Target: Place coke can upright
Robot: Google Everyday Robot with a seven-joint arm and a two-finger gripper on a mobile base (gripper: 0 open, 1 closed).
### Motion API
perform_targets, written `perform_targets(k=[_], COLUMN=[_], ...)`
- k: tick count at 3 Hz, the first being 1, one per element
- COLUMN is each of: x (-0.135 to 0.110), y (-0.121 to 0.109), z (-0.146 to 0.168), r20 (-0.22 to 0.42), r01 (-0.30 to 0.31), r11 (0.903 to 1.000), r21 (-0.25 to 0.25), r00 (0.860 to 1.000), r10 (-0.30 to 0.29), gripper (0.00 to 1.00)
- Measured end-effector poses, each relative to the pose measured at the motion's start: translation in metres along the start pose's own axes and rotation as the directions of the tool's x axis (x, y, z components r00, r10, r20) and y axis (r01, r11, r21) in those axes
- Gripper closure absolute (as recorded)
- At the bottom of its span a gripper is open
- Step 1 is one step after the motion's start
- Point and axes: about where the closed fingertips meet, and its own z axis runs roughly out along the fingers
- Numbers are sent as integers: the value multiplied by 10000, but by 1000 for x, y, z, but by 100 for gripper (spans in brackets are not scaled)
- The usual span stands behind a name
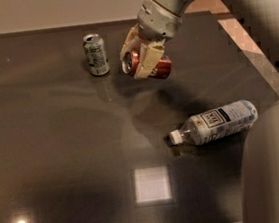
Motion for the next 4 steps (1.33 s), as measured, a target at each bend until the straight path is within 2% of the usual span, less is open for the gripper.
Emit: perform_targets(k=[1,2,3,4], x=[-9,-14,-16,-18], y=[0,9,15,16], z=[-18,-27,-28,-23], r20=[2002,3711,5261,6289], r01=[-1344,-2329,-3022,-3370], r11=[9884,9674,9471,9348], r21=[711,993,1081,1126], r00=[9726,9107,8257,7525], r10=[1178,1812,2035,1956], gripper=[100,100,100,100])
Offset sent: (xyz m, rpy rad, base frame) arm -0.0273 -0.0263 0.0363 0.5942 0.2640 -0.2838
